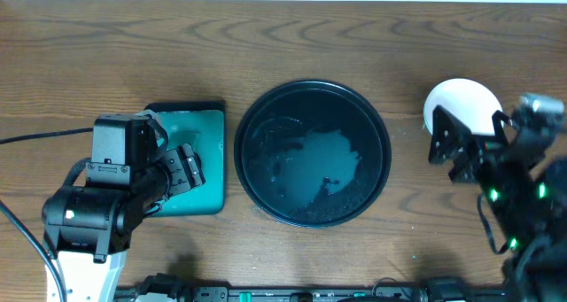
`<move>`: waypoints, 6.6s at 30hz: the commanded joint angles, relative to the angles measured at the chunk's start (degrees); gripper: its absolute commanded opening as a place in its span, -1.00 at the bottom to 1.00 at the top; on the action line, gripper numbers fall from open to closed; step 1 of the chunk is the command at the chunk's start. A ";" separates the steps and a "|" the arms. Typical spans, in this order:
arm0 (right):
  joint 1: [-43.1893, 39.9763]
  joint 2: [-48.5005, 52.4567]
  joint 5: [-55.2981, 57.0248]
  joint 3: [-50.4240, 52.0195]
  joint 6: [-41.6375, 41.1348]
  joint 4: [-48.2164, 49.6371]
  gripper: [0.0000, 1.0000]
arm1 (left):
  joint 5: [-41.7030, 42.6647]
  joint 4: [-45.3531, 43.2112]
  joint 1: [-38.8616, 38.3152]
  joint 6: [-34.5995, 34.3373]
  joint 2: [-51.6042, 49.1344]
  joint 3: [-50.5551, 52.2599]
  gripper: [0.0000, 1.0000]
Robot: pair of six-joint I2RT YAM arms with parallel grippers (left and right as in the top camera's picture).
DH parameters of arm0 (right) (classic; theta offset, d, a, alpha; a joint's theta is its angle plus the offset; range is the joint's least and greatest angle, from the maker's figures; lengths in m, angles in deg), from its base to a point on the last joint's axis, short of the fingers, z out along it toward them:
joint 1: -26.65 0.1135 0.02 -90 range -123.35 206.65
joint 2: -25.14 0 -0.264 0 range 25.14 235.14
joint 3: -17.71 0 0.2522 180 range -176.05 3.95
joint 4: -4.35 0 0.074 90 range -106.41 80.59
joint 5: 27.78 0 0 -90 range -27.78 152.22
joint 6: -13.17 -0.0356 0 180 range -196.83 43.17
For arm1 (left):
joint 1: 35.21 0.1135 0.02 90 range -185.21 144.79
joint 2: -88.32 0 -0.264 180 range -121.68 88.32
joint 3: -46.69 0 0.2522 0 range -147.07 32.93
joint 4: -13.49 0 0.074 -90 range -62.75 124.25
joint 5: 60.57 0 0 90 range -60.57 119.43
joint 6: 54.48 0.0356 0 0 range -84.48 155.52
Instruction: Clean dirty plates on tray and stack at the side
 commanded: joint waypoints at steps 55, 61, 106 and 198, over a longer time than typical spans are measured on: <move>-5.05 -38.97 -1.29 61.37 0.00 33.66 0.99 | -0.11 0.04 -0.24 -0.52 0.00 -0.37 0.63; -4.87 -38.97 -1.33 61.37 6.05 33.55 0.99 | -0.13 0.04 -0.24 -0.52 0.00 -0.37 0.63; -4.94 -38.95 0.22 61.35 21.94 33.48 0.99 | -0.11 0.04 -0.24 -0.52 0.00 -0.37 0.63; -4.94 -38.95 0.22 61.35 21.94 33.46 0.99 | -11.80 -74.47 2.73 5.40 56.78 68.74 0.63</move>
